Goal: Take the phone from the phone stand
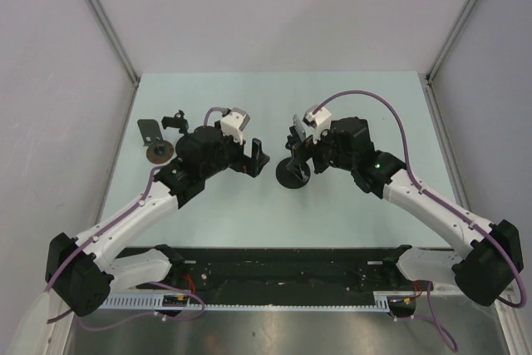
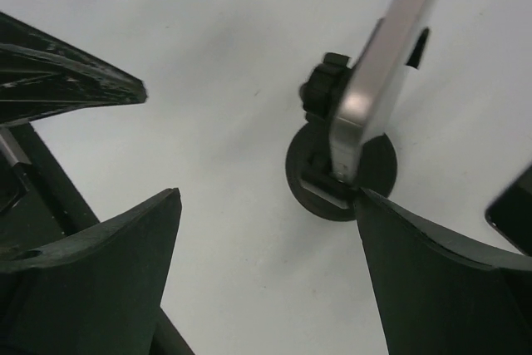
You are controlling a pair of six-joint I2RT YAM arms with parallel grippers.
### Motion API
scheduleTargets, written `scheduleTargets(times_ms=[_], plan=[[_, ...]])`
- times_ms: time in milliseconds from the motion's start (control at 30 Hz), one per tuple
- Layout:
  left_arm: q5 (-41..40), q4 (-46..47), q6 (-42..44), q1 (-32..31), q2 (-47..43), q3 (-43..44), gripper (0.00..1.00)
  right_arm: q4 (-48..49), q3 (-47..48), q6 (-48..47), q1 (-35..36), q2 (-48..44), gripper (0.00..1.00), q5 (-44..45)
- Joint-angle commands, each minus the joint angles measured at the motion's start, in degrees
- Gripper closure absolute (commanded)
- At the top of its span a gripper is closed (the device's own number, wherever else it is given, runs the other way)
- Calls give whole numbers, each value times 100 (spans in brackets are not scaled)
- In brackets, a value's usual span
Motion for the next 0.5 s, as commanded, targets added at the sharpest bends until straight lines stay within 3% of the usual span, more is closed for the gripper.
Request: scheduleTargets(times_ms=[0, 467], plan=[[35, 219, -28, -53, -86, 148, 0, 485, 35, -36, 166, 9, 10, -436], [43, 219, 68, -53, -113, 165, 0, 960, 35, 535, 676, 35, 14, -664]])
